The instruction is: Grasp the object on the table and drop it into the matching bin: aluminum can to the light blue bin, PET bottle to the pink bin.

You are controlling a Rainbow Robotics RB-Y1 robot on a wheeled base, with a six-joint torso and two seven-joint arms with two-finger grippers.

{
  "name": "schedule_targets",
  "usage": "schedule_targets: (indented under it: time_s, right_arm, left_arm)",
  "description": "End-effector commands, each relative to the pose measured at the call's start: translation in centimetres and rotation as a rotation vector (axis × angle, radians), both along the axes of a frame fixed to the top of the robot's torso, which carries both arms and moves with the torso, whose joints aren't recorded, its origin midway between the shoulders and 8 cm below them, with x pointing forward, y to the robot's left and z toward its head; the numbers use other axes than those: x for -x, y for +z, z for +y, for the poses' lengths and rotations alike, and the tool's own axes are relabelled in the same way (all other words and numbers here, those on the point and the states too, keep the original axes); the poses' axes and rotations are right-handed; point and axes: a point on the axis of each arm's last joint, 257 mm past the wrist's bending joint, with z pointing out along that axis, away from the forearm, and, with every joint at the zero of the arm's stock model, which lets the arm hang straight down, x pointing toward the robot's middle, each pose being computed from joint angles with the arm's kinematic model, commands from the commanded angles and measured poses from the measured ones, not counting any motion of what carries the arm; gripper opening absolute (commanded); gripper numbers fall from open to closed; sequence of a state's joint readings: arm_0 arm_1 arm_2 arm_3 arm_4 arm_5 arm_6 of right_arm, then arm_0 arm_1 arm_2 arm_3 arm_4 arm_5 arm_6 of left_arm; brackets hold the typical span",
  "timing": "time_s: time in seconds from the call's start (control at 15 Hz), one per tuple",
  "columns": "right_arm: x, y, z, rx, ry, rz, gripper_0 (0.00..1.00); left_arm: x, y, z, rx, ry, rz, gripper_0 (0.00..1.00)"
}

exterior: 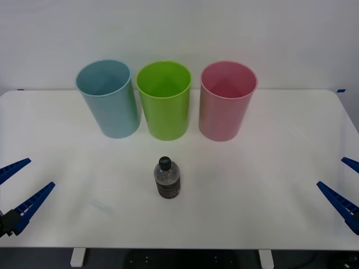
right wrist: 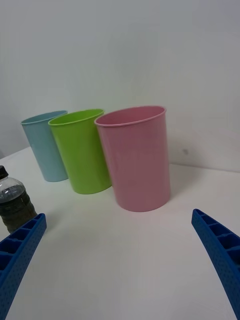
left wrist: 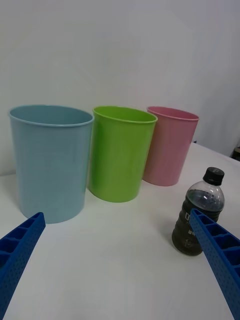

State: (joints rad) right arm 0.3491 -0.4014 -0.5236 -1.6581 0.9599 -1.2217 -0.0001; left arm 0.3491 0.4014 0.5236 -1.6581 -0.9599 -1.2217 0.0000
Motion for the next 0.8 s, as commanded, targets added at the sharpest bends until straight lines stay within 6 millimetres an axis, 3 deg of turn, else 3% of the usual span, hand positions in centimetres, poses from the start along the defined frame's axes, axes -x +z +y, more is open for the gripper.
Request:
schedule_targets:
  time_s: [0.07,0.4,0.8]
  right_arm:
    - [0.1,-0.3,-0.1,-0.009,-0.008,0.006,1.0]
    - [0.3,-0.7,1.4,0.012,0.049,0.025,1.0]
    - [0.2,-2.8,5.3,0.067,0.156,0.054,1.0]
  left_arm:
    - [0.0,0.0,0.0,0.0,0.0,0.0,1.0]
    - [0.0,0.0,0.0,0.0,0.0,0.0,1.0]
    - [0.0,0.0,0.0,0.0,0.0,0.0,1.0]
